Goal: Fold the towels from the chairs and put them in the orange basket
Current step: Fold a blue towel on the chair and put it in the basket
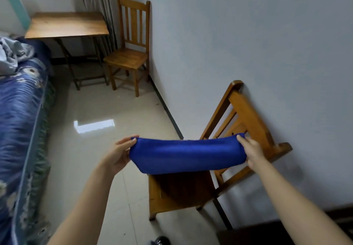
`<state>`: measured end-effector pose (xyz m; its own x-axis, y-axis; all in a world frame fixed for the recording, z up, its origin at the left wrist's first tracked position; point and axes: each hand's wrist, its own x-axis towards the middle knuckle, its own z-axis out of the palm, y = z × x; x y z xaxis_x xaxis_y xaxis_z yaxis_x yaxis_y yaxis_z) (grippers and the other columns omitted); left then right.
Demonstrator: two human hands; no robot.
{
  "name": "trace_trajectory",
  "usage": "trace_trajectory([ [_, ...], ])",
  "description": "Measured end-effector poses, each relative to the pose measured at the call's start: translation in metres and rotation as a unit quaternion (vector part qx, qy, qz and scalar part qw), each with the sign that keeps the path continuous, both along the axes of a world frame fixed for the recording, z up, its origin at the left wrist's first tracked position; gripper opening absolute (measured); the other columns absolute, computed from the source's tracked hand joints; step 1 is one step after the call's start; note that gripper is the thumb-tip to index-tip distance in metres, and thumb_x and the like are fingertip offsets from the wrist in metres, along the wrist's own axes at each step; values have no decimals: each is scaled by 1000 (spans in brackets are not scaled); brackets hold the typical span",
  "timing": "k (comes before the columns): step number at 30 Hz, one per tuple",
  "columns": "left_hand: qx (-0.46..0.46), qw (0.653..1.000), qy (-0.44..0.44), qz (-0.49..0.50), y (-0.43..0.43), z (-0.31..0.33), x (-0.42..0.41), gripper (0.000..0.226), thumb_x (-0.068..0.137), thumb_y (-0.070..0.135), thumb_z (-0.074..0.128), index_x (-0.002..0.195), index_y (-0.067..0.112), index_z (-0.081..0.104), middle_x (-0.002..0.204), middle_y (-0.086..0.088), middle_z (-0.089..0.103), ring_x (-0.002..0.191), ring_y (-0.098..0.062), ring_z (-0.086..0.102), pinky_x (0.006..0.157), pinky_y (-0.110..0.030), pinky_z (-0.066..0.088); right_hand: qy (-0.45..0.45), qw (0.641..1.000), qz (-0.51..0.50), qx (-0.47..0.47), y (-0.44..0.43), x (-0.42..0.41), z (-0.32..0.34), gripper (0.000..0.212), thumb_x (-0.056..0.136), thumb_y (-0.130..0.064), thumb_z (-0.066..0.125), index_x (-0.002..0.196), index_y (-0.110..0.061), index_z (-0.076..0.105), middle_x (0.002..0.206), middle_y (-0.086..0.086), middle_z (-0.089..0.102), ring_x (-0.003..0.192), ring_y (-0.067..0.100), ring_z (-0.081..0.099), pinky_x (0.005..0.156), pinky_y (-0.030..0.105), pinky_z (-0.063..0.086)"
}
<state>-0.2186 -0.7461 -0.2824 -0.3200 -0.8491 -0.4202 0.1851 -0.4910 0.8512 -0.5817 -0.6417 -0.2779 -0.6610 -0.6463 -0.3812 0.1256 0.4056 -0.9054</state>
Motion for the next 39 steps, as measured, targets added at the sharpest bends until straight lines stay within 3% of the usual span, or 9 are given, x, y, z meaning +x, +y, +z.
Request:
trace_trajectory([
  [6, 134, 990, -23, 28, 84, -66, 10, 15, 92, 3, 49, 97, 6, 63, 67, -3, 72, 62, -13, 67, 47, -19, 53, 26, 993, 49, 101, 77, 7, -55, 13, 94, -20, 51, 97, -10, 58, 103, 13, 60, 96, 28, 57, 80, 36, 48],
  [9, 178, 982, -33, 46, 121, -90, 12, 15, 92, 4, 50, 98, 7, 64, 75, -5, 71, 76, -19, 62, 49, -20, 54, 16, 991, 65, 113, 108, 7, -71, 13, 93, -24, 53, 93, -13, 60, 107, 13, 62, 103, 30, 58, 90, 41, 48],
  [13, 180, 980, -47, 65, 158, -108, 13, 15, 92, 5, 51, 101, 7, 63, 91, -9, 66, 83, -22, 59, 67, -29, 52, -1, 989, 83, 123, 138, 5, -83, 15, 93, -25, 53, 87, -14, 62, 100, 14, 63, 93, 24, 60, 86, 38, 48],
  [17, 151, 982, -74, 85, 166, -113, 4, 16, 92, 4, 52, 104, 6, 62, 91, -9, 64, 80, -22, 57, 75, -30, 45, 7, 988, 97, 120, 145, 7, -90, 21, 95, -25, 50, 100, -8, 61, 99, 15, 63, 93, 25, 60, 79, 35, 48],
  [24, 111, 979, -115, 125, 134, -121, -18, 18, 92, 4, 52, 107, 3, 61, 89, -9, 62, 82, -21, 56, 72, -30, 48, 61, 987, 67, 133, 111, 9, -104, 19, 96, -24, 47, 89, -10, 57, 78, 5, 55, 75, 17, 51, 65, 27, 43],
  [30, 115, 971, -135, 159, 86, -145, -32, 16, 92, 5, 54, 105, 3, 63, 92, -11, 63, 91, -25, 55, 68, -30, 50, 100, 980, 57, 164, 55, 3, -132, 30, 94, -23, 51, 87, 4, 61, 73, 13, 54, 74, 25, 50, 69, 32, 40],
  [33, 123, 969, -138, 162, 52, -166, -40, 16, 92, 5, 54, 104, 3, 63, 93, -11, 63, 88, -23, 57, 70, -30, 51, 104, 977, 48, 180, 17, 0, -156, 27, 94, -23, 50, 75, -5, 57, 71, 10, 55, 74, 25, 52, 72, 34, 43],
  [39, 136, 964, -172, 152, -33, -233, -64, 14, 91, 6, 56, 102, 6, 64, 102, -14, 63, 95, -26, 58, 76, -31, 52, 132, 972, 30, 192, -52, -11, -234, 36, 97, -23, 45, 61, -15, 42, 61, 3, 43, 58, 16, 42, 53, 27, 31],
])
